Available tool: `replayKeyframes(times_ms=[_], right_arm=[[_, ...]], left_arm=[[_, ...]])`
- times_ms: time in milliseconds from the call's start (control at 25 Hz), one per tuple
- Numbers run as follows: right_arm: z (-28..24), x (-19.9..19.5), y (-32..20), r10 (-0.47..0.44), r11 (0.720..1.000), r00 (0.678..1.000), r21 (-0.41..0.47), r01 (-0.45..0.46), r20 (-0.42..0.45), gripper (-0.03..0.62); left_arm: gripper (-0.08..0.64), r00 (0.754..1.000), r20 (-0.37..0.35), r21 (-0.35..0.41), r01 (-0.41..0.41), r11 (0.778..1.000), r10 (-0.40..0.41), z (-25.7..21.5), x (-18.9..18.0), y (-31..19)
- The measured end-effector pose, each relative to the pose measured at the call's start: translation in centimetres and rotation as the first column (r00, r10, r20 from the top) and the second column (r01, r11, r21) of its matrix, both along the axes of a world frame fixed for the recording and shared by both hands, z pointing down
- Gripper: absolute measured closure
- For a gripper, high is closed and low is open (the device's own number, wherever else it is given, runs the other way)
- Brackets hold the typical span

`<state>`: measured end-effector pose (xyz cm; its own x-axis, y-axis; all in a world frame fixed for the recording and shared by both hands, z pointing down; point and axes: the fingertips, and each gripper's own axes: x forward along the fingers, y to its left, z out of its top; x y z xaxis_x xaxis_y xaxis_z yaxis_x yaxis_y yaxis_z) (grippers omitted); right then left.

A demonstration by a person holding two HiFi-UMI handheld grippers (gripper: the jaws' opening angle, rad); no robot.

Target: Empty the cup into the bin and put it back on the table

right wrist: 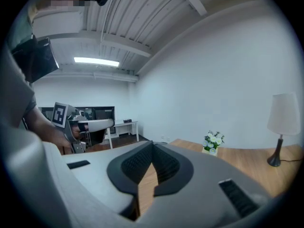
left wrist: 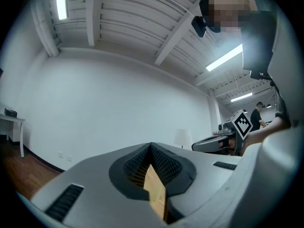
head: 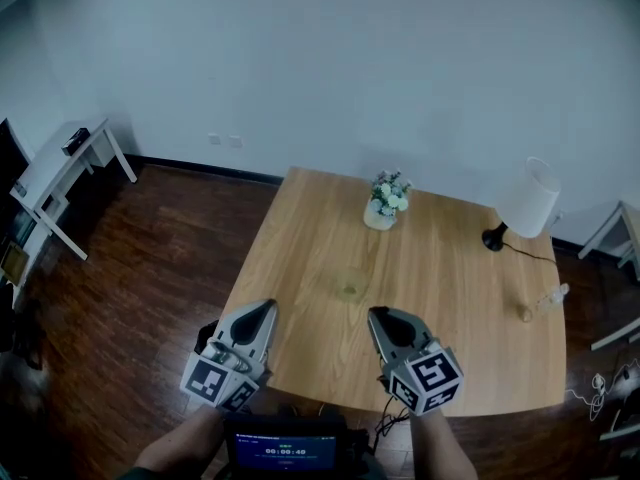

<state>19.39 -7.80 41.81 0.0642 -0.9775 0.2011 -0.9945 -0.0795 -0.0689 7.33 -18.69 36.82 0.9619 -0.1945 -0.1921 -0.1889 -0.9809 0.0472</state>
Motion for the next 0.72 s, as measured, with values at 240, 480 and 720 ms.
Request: replayKeyframes(times_ms=[240,480,720], right_arm=[[-0.2,-0.6,-0.1,0.034,0.999,0.999,-0.01,-0.034,-0.003,0.591],[-0.6,-1.1,-0.2,0.048,0.999,0.999,-0.017,-0.048,-0.015,0.591],[-0.7,-1.2,-0.6,0.064,0.998,0.998,-0.019,-0.065,-0.024,0.591]], left_arm=[[0.569,0.999,-0.019,-0.006,-0.039,0.999,0.038,-0.5,-0.4,-0.4],[0.569,0.995,-0.071,-0.004,-0.073,0.997,0.073,-1.4,-0.8,-0.4],[0.569,0.992,-0.089,-0.017,-0.086,0.996,0.084,-1.9,-1.2,-1.0]])
